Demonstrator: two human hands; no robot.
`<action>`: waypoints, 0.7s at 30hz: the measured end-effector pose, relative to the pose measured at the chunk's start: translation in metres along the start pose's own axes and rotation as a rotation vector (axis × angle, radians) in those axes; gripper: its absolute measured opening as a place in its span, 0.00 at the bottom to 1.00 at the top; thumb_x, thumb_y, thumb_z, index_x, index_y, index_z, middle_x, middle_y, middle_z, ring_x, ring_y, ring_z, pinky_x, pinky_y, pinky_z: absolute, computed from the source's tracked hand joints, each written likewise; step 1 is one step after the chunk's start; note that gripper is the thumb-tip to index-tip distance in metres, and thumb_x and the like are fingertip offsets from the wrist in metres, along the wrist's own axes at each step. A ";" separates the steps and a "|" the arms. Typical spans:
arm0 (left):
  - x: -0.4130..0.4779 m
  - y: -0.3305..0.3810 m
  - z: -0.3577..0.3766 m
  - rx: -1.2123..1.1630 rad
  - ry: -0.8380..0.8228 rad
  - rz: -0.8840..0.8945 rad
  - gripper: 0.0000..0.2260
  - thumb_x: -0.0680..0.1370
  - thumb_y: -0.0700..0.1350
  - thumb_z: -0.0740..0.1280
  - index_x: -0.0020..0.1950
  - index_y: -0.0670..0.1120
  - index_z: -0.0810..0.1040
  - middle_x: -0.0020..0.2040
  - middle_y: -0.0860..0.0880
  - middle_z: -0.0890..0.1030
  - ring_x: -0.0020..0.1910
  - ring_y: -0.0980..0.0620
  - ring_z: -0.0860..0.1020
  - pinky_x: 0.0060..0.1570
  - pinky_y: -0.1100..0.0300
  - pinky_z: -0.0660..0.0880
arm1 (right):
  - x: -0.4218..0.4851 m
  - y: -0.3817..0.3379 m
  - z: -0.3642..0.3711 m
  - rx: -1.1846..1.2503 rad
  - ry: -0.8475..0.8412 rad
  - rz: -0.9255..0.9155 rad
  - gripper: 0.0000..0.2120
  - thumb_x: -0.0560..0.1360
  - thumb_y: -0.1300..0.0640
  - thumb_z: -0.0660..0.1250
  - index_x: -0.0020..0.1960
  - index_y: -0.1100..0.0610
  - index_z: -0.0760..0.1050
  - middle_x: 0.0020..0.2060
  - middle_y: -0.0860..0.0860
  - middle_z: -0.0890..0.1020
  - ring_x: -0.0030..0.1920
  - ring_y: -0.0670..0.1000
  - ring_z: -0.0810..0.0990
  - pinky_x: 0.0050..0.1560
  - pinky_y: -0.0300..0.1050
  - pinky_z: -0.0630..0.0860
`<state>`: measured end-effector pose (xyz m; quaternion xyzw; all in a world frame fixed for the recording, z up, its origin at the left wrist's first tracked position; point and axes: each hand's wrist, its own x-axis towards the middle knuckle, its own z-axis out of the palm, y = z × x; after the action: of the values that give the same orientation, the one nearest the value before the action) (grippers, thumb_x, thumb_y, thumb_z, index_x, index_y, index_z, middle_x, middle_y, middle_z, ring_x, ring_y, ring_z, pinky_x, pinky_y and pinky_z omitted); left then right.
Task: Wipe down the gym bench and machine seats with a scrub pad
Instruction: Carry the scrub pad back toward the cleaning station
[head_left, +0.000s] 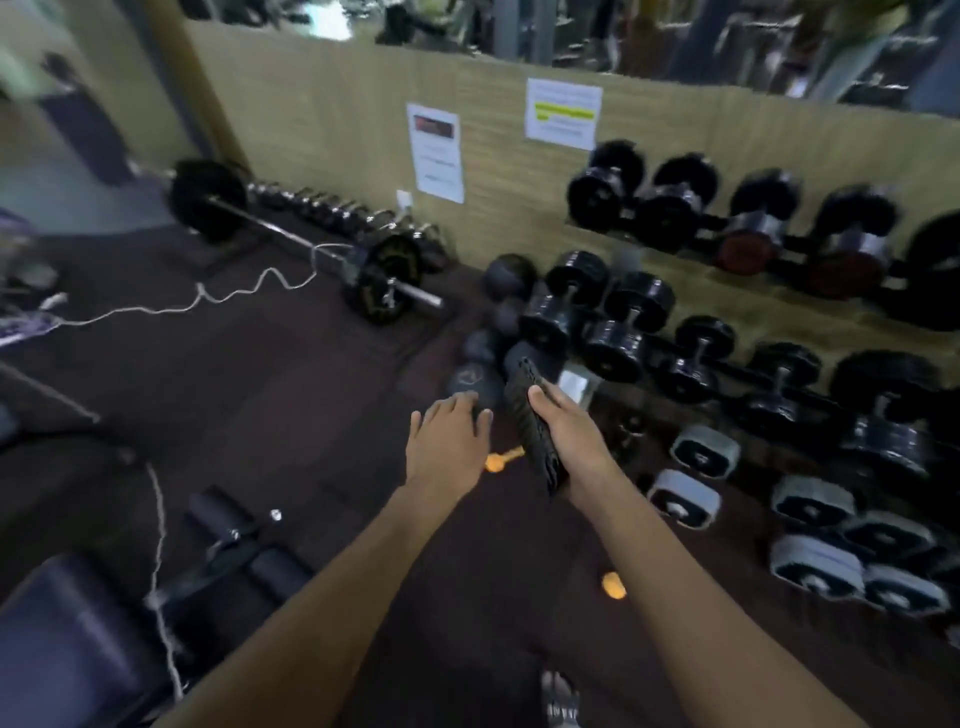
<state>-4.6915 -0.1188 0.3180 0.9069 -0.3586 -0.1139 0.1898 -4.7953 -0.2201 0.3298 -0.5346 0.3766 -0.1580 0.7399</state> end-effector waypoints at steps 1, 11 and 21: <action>0.011 -0.016 -0.006 -0.007 0.012 -0.039 0.20 0.84 0.53 0.54 0.74 0.49 0.67 0.71 0.50 0.72 0.72 0.49 0.67 0.74 0.47 0.56 | 0.020 -0.001 0.016 0.003 -0.044 0.011 0.18 0.80 0.46 0.64 0.69 0.47 0.74 0.62 0.50 0.81 0.58 0.51 0.81 0.59 0.50 0.79; 0.166 -0.121 -0.074 -0.037 0.157 -0.377 0.16 0.83 0.52 0.55 0.66 0.47 0.72 0.65 0.47 0.78 0.65 0.44 0.74 0.69 0.45 0.62 | 0.210 -0.053 0.158 -0.110 -0.400 0.036 0.16 0.82 0.52 0.61 0.69 0.50 0.74 0.60 0.50 0.82 0.59 0.50 0.81 0.64 0.50 0.76; 0.325 -0.257 -0.136 -0.107 0.228 -0.587 0.16 0.83 0.53 0.54 0.64 0.47 0.73 0.60 0.46 0.79 0.60 0.42 0.76 0.61 0.47 0.68 | 0.388 -0.080 0.319 -0.283 -0.567 0.117 0.16 0.81 0.51 0.63 0.68 0.49 0.75 0.60 0.48 0.83 0.60 0.50 0.81 0.66 0.53 0.75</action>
<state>-4.2560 -0.1368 0.3081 0.9672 -0.0517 -0.0803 0.2352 -4.2913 -0.2827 0.2986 -0.6325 0.2037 0.0938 0.7414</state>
